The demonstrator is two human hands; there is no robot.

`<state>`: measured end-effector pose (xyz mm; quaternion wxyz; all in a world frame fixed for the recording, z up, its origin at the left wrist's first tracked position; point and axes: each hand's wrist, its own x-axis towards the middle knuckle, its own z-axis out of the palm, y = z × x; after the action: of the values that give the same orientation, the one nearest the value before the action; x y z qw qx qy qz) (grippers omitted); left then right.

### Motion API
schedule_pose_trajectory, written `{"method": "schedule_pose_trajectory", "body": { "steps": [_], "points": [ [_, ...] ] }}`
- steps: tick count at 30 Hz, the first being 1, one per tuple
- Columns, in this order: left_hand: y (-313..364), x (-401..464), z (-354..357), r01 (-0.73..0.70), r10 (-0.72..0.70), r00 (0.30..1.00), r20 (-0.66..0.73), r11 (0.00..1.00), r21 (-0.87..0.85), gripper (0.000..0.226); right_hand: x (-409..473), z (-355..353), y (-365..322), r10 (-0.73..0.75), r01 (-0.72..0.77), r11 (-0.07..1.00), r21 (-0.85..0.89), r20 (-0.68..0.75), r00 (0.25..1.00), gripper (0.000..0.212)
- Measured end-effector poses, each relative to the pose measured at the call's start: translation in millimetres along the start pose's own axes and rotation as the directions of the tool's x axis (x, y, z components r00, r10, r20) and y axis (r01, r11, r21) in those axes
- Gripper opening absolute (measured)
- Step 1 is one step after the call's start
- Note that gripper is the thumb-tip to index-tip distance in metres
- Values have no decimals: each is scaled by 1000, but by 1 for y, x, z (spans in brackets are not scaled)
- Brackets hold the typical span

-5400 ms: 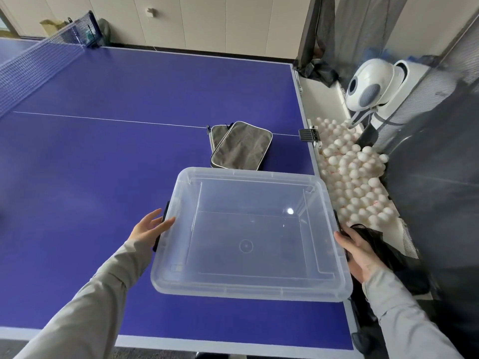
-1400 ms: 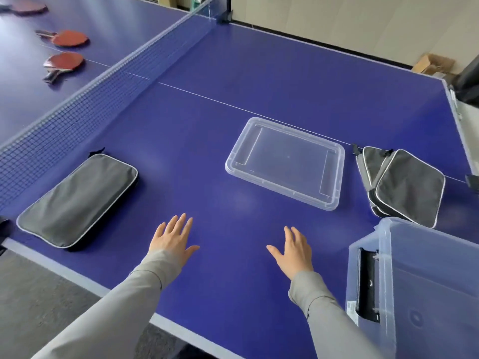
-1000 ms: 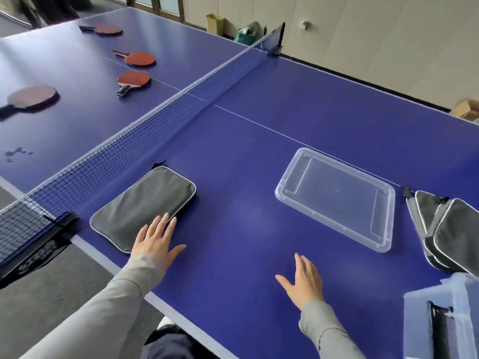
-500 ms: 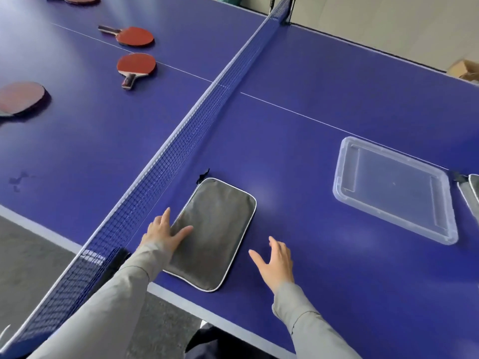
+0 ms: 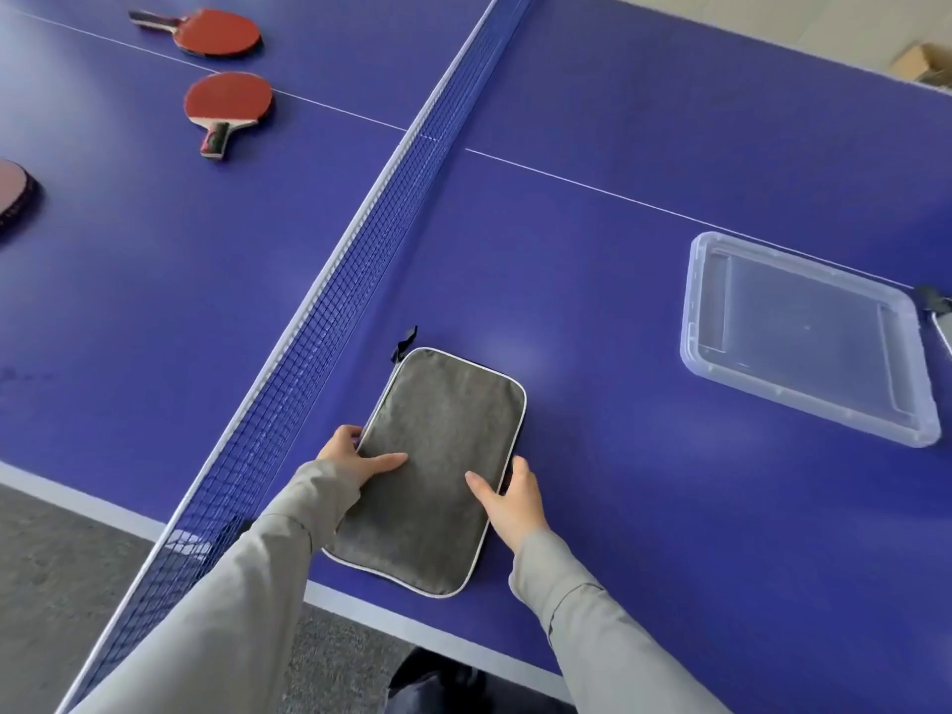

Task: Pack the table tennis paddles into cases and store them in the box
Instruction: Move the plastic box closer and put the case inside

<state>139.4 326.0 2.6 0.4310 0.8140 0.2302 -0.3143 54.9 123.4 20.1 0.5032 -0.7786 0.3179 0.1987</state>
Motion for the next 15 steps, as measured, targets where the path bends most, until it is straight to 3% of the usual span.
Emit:
{"method": "schedule_pose_trajectory", "body": {
  "steps": [5,8,11,15],
  "points": [
    [0,-15,7,24,-15,999,33,962,-270,66,-4,-13,0,-37,36,999,35,6,999,66],
    [7,-37,9,45,16,991,132,893,-447,68,-10,-29,-4,-99,99,994,38,12,995,67],
    [20,-52,12,47,86,967,240,866,-498,54,-16,-50,-11,-166,166,986,4,-13,986,67],
    [44,-67,24,40,143,954,263,809,-586,50,-30,-85,-22,-215,218,975,43,-63,975,69]
  ]
}}
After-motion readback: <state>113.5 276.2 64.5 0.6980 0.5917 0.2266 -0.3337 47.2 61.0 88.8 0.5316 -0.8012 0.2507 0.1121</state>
